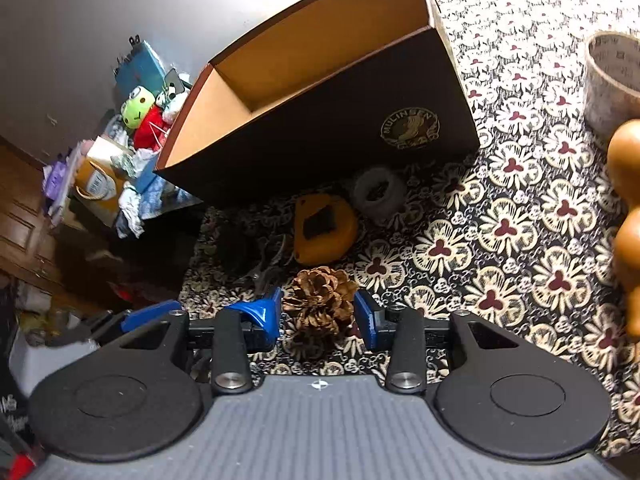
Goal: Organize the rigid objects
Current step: 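Close the right gripper on the pine cone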
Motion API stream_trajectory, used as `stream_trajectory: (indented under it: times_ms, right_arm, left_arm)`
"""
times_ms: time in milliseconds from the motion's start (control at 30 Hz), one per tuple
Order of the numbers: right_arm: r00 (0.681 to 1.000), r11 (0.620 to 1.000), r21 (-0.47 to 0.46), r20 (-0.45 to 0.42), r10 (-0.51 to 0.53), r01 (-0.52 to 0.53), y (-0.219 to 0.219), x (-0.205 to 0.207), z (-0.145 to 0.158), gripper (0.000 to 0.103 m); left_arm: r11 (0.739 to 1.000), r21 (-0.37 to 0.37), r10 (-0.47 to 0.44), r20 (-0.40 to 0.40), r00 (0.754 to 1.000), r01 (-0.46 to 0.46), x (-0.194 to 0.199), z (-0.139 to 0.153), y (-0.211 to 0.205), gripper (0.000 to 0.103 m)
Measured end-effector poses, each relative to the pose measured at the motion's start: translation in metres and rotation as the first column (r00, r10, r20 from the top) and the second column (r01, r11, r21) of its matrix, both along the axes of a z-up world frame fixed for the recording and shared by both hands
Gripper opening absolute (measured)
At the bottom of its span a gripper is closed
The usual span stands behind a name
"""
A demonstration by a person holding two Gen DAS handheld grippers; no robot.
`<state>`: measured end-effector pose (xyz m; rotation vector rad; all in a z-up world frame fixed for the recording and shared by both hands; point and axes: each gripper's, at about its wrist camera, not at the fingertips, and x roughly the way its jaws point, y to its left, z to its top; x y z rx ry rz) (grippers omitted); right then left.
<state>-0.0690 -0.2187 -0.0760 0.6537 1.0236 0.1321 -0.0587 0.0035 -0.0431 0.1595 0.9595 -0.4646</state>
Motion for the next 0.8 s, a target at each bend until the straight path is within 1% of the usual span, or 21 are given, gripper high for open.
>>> stream_trajectory:
  times_ms: [100,200,333,433,500,533,567,600,633,700,800]
  right_arm:
    - [1.000,0.998,0.062,-0.014,-0.006,0.007,-0.003,0.000,-0.004,0.023]
    - [1.000,0.996,0.087,-0.018,-0.004,0.005,-0.002,0.001,-0.007,0.023]
    - [1.000,0.996,0.086,-0.025,-0.017,0.019,-0.002,0.005,-0.010,0.025]
    - [0.998,0.994,0.099,-0.047,-0.032,0.037,-0.003,0.010,-0.015,0.026]
    - [0.998,0.994,0.103,-0.059,-0.034,0.040,-0.003,0.012,-0.019,0.026]
    - [0.998,0.994,0.100,-0.062,-0.033,0.039,-0.002,0.013,-0.019,0.027]
    - [0.998,0.995,0.096,-0.064,-0.029,0.035,-0.001,0.014,-0.020,0.027]
    - [0.997,0.995,0.090,-0.067,-0.026,0.032,0.001,0.015,-0.020,0.027]
    - [0.997,0.996,0.085,-0.070,-0.025,0.031,0.002,0.015,-0.021,0.027]
    - [0.997,0.996,0.084,-0.077,-0.026,0.033,0.003,0.017,-0.023,0.028]
    - [0.996,0.996,0.079,-0.087,-0.036,0.043,0.005,0.020,-0.025,0.028]
  left_arm:
    - [0.996,-0.066,-0.063,-0.004,0.998,0.062,-0.004,0.000,-0.003,0.099]
    - [0.986,-0.113,-0.127,-0.016,0.992,0.125,-0.006,-0.005,-0.012,0.099]
    - [0.980,-0.095,-0.177,0.008,0.984,0.177,-0.004,-0.015,-0.026,0.098]
    - [0.976,-0.109,-0.190,-0.019,0.982,0.187,0.006,-0.025,-0.029,0.097]
    - [0.974,-0.120,-0.197,-0.039,0.980,0.191,0.012,-0.033,-0.031,0.093]
    - [0.973,-0.126,-0.201,-0.051,0.978,0.194,0.014,-0.035,-0.031,0.081]
    - [0.970,-0.135,-0.212,-0.073,0.975,0.201,0.017,-0.038,-0.031,0.064]
    - [0.970,-0.139,-0.216,-0.098,0.971,0.202,0.020,-0.042,-0.032,0.060]
    - [0.968,-0.144,-0.222,-0.119,0.968,0.204,0.022,-0.045,-0.032,0.057]
    - [0.969,-0.146,-0.222,-0.144,0.964,0.201,0.027,-0.051,-0.032,0.056]
    - [0.966,-0.149,-0.234,-0.146,0.961,0.213,0.032,-0.055,-0.031,0.056]
